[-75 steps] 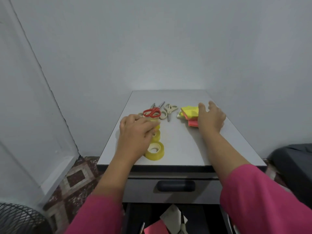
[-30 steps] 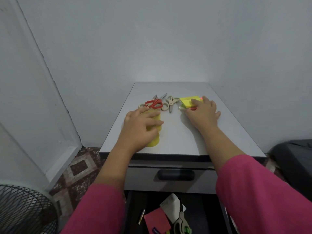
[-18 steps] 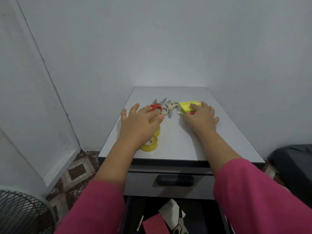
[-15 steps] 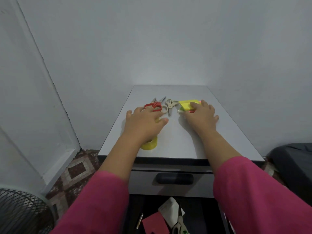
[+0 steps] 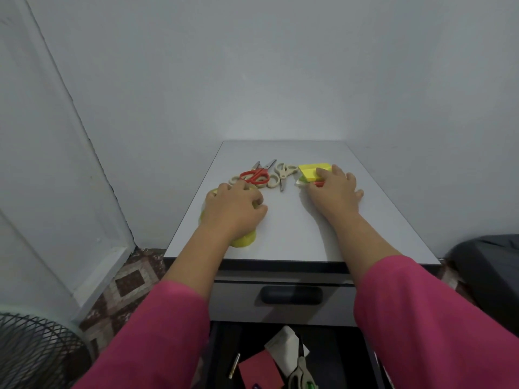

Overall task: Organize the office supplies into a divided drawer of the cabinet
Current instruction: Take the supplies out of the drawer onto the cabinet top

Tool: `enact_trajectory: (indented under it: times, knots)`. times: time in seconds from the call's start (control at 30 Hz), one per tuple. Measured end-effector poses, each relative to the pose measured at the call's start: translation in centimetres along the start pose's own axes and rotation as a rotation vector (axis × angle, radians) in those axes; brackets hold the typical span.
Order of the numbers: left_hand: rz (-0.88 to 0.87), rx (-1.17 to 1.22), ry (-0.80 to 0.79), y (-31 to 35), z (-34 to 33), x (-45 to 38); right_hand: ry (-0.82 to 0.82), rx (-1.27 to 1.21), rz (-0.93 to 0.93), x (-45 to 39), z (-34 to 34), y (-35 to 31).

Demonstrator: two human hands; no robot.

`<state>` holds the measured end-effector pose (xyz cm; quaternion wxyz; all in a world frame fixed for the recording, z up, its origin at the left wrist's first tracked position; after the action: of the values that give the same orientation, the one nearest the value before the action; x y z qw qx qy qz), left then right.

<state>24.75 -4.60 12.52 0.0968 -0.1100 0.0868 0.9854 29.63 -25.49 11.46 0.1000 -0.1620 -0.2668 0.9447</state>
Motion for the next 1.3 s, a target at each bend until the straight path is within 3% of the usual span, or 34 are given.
enact_trajectory:
  times: [0.27, 0.57, 0.67, 0.77, 0.83, 0.9, 1.0, 1.17, 1.3]
  knots:
    - [0.019, 0.038, -0.038, 0.3, 0.9, 0.3, 0.081, 0.029, 0.088, 1.0, 1.0, -0.6]
    - [-0.100, 0.003, 0.125, 2.6, 2.3, 4.4, 0.196, -0.047, 0.233, 5.9, 3.1, -1.4]
    - [-0.115, 0.069, 0.230, 2.9, 2.1, 7.2, 0.234, -0.250, 0.332, 9.5, 4.7, -1.6]
    - [-0.230, 0.161, 0.496, 3.4, 2.5, 11.0, 0.358, -0.399, 0.535, 15.2, 6.5, -1.5]
    - [-0.321, 0.175, 0.681, 3.8, 2.5, 13.8, 0.333, -0.384, 0.631, 18.6, 5.8, -0.6]
    - [-0.387, 0.153, 0.716, 4.3, 1.3, 15.9, 0.241, -0.348, 0.657, 21.1, 3.9, 1.1]
    - [-0.444, 0.079, 0.531, 4.2, -3.5, 17.2, 0.065, -0.301, 0.511, 23.3, 0.0, 5.0]
    - [-0.465, -0.060, -0.314, 2.5, -15.3, 18.4, -0.398, -0.001, 0.135, 25.4, -7.7, 12.4]
    - [-0.301, -0.148, -0.721, 0.4, -21.0, 20.2, -0.656, 0.233, -0.045, 27.8, -11.3, 16.6]
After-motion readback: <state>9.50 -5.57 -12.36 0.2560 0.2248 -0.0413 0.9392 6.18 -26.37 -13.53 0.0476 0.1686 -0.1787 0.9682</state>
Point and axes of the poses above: each hand's wrist, its own x-axis away from the middle knuckle, its own z-axis out of the back of the hand, y = z × x, the point moved 7 cm from there along -x, towards the middle knuckle, and after that the axes turned 3 degrees about -z, right-handed, at the moved point
